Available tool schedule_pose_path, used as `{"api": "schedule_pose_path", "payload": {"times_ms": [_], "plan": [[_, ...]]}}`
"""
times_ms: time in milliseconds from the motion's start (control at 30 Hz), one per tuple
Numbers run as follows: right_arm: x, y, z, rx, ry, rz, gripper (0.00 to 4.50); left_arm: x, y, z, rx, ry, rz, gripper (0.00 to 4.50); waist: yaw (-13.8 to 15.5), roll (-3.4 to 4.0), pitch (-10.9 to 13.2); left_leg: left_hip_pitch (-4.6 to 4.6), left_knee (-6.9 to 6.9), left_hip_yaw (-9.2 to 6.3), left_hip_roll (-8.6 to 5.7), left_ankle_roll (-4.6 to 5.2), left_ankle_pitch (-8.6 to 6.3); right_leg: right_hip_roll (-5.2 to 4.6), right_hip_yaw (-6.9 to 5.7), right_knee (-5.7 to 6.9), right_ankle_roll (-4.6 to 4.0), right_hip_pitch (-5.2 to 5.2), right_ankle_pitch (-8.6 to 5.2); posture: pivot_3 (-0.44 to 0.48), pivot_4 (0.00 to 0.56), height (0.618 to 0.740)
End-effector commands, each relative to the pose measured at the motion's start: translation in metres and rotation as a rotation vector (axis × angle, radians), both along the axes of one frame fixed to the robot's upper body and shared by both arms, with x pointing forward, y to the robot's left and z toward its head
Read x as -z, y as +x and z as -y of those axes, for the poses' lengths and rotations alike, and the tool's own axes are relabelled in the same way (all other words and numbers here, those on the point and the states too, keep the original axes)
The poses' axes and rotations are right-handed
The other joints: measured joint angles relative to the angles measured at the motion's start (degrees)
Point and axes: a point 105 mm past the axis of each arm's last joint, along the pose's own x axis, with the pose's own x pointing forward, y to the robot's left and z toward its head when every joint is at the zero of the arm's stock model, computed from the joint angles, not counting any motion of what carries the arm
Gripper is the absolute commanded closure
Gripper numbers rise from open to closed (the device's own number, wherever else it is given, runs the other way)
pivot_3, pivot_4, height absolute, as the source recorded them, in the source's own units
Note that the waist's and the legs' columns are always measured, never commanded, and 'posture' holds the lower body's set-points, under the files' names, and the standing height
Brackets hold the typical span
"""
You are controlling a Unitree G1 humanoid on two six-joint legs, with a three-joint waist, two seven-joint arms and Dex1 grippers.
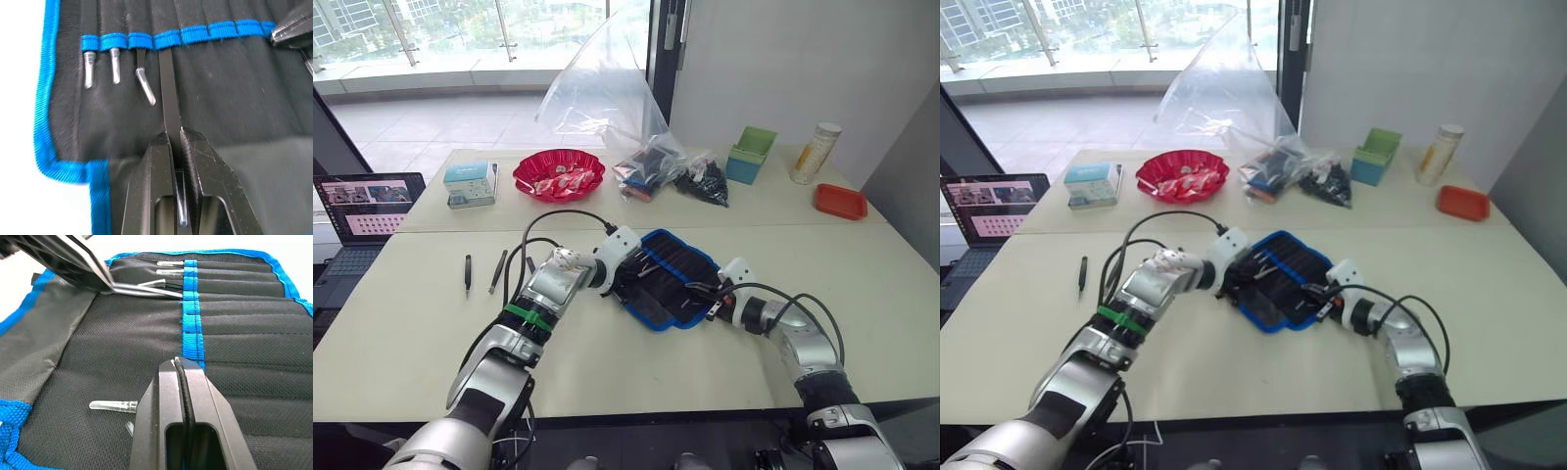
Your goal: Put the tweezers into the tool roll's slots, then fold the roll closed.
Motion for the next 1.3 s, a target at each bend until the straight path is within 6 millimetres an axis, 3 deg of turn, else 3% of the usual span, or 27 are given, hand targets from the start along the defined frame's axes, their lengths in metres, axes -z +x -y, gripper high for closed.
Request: {"api": "schedule_pose_path", "payload": {"times_ms": [33,367,500,733,933,1167,1300], "plan": [[0.024,-0.006,0.0,0.006,-0.039,-0.08,4.49,-0.01,0.01,0.011,0.038,0.003,0.064,4.5,0.02,-0.01,0.0,0.0,0.0,0.0,0.0,0.0,0.0,0.0,0.0,0.0,0.0,0.0,0.0,0.0,0.15,0.74],[0.026,-0.01,0.003,0.016,-0.029,-0.078,4.49,-0.005,0.018,0.046,0.052,-0.009,0.099,4.5,0.44,-0.04,-0.03,-0.01,0.03,0.03,-0.02,0.03,-0.02,-0.03,0.01,0.01,0.02,0.02,0.01,0.0,0.15,0.74],[0.028,-0.013,0.002,0.017,-0.027,-0.08,4.49,-0.015,0.021,0.062,0.053,-0.022,0.127,4.5,1.2,-0.07,-0.04,-0.01,0.09,0.04,-0.05,0.04,-0.02,-0.03,0.02,0.01,0.07,0.03,0.04,0.0,0.15,0.74],[0.028,-0.014,0.0,0.02,-0.02,-0.076,4.49,-0.019,0.024,0.062,0.05,-0.014,0.149,4.5,1.18,-0.07,-0.04,-0.08,0.05,0.08,-0.04,0.06,-0.04,-0.03,0.06,0.07,0.1,-0.07,0.05,0.0,0.15,0.74],[0.008,-0.008,0.005,0.06,0.06,-0.006,4.5,-0.021,0.031,0.03,0.02,-0.012,0.151,2.39,0.95,-0.06,-0.04,-0.11,0.03,0.09,-0.02,0.06,-0.03,-0.01,0.06,0.08,0.1,-0.12,0.05,0.0,0.15,0.74],[-0.016,-0.008,0.008,0.052,0.135,0.045,4.5,-0.08,0.025,0.0,-0.036,-0.14,0.306,0.08,0.77,-0.05,-0.03,-0.64,0.18,0.01,-0.03,0.06,-0.03,-0.04,0.04,0.3,0.1,-0.53,0.06,0.0,0.15,0.74],[-0.036,-0.01,0.013,0.052,0.231,0.08,4.5,-0.099,0.008,-0.035,-0.081,-0.206,0.387,0.04,0.21,-0.02,-0.04,-1.12,0.37,-0.01,-0.04,0.06,-0.03,-0.07,0.06,0.51,0.1,-1.05,0.06,0.0,0.15,0.74]]}}
